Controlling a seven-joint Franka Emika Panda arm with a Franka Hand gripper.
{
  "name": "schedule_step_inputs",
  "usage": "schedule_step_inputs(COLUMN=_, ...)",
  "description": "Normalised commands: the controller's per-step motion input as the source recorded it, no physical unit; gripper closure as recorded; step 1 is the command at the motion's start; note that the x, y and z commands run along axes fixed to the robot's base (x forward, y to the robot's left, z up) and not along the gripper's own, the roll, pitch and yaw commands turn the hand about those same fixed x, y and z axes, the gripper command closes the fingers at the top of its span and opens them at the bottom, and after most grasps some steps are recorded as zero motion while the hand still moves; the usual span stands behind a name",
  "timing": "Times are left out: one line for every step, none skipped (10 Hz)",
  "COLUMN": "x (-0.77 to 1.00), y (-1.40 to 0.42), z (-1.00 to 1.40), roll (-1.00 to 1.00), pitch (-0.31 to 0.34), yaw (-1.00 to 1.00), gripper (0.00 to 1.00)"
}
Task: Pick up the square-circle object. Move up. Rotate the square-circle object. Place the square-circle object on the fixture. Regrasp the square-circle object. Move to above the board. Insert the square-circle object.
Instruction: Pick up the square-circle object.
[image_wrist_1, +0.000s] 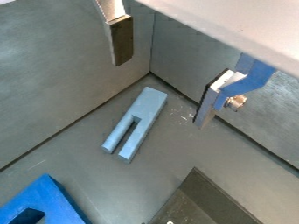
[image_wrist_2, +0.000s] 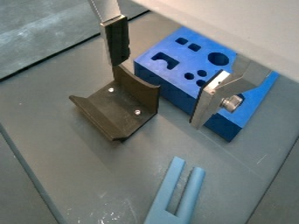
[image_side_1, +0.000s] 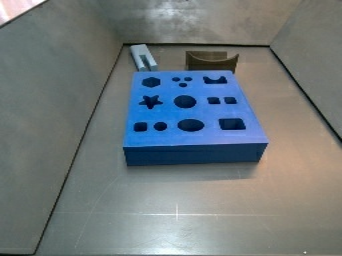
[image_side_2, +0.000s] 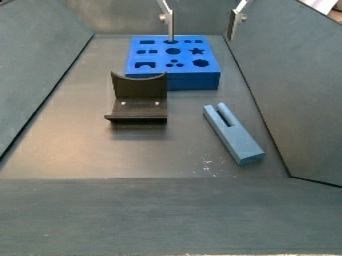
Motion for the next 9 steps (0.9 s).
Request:
schedule_step_inputs(x=0.0, y=0.0, z=-0.04, roll=-0.06, pitch=-0.034, yaw=0.0, gripper=0.0)
schedule_step_inputs(x=0.0, y=0.34, z=-0.36, roll=-0.13, pitch=-0.026, yaw=0.4, gripper=0.0)
schedule_step_inputs(x=0.0, y=0.42, z=-0.55, roll=-0.16, pitch=-0.069, yaw=0.54, gripper=0.0)
schedule_step_inputs(x=-0.06, y=0.48, z=-0.74, roll=-0.11, pitch=-0.08, yaw=0.64, gripper=0.0)
schedule_step_inputs(x=-0.11, y=0.43, z=-0.89, roll=-0.04, pitch=-0.09, yaw=0.74, gripper=0.0)
schedule_step_inputs(x=-0.2, y=0.22, z=-0.97, roll=0.0, pitch=-0.093, yaw=0.81, gripper=0.0)
schedule_step_inputs(x=-0.21, y=0.0, z=-0.97, roll=0.0, pitch=-0.086, yaw=0.91, gripper=0.0)
schedule_step_inputs(x=-0.24, y=0.0, z=-0.91, roll=0.01, pitch=-0.084, yaw=0.88, gripper=0.0)
schedule_step_inputs(x=-0.35, y=0.0, z=-1.0, roll=0.06, pitch=-0.073, yaw=0.9, gripper=0.0)
